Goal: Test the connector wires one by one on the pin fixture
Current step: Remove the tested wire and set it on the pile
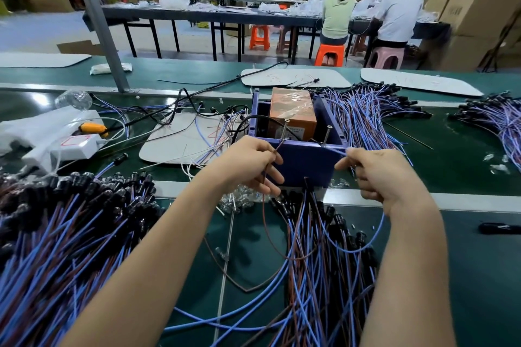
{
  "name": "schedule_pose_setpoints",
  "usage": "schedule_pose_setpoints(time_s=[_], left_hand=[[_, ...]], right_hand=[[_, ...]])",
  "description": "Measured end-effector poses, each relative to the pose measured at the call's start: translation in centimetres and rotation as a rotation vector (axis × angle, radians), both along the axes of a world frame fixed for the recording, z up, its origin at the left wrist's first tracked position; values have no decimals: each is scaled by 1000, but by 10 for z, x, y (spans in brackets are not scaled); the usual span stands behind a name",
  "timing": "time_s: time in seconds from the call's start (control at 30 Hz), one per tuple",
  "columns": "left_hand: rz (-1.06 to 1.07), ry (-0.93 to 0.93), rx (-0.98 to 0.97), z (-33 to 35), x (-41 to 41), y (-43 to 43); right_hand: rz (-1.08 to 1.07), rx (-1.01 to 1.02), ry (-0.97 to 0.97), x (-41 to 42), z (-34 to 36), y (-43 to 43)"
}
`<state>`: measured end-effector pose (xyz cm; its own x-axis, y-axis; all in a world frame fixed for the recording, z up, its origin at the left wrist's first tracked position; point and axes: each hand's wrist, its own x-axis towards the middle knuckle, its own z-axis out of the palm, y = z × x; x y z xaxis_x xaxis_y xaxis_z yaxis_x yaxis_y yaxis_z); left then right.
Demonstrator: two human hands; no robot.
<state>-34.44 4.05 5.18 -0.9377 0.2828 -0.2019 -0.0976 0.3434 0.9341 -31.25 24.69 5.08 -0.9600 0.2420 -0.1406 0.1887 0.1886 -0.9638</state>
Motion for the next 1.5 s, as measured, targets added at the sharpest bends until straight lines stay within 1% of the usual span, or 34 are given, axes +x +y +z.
schedule_pose_setpoints(time_s=[0.07, 0.17, 0.33, 0.6, 0.67, 0.7, 0.73, 0.8, 0.83, 0.87, 0.93, 1.03, 1.1, 1.2, 1.33, 1.43, 1.5], left_hand=[[-2, 2, -2, 0, 0, -1], [-6, 3, -1, 0, -1, -2], [-18, 6, -3, -1, -2, -3], [-36, -1, 12, -3, -4, -5], [-54, 6, -11, -3, -5, -6], [-93, 8, -50, -3, -5, -8], [-180, 1, -117, -2, -5, -11], [-475, -71, -267, 6, -1, -21], [-613, -122, -308, 10, 1, -27], [-705, -160, -310, 14, 4, -31], [-786, -166, -233, 23, 8, -37], [-886, -122, -88, 37, 14, -41], [-940, -107, -28, 43, 18, -44], [-1006, -99, 7, 48, 22, -45], [-1088, -70, 36, 50, 22, -45], [-1085, 32, 92, 47, 15, -50], [-1059, 100, 153, 46, 12, -51]], right_hand=[[-43, -26, 51, 0, 1, 1], [-87, 12, 73, 0, 1, 2], [-67, 83, 29, -2, -2, 0], [-49, 64, 48, -3, -3, 1], [-29, 29, 64, -2, -2, 2], [5, -4, 66, -1, -1, 3], [73, -43, 62, 2, 2, 3], [304, -101, 46, 11, 11, 2], [436, -106, 49, 17, 16, 0], [554, -105, 67, 22, 22, -3], [703, -119, 125, 31, 33, -9], [779, -141, 195, 41, 46, -17], [806, -143, 218, 46, 52, -21], [838, -150, 214, 49, 56, -22], [896, -250, 146, 49, 57, -21], [886, -296, 161, 49, 57, -19], [848, -261, 186, 47, 57, -18]])
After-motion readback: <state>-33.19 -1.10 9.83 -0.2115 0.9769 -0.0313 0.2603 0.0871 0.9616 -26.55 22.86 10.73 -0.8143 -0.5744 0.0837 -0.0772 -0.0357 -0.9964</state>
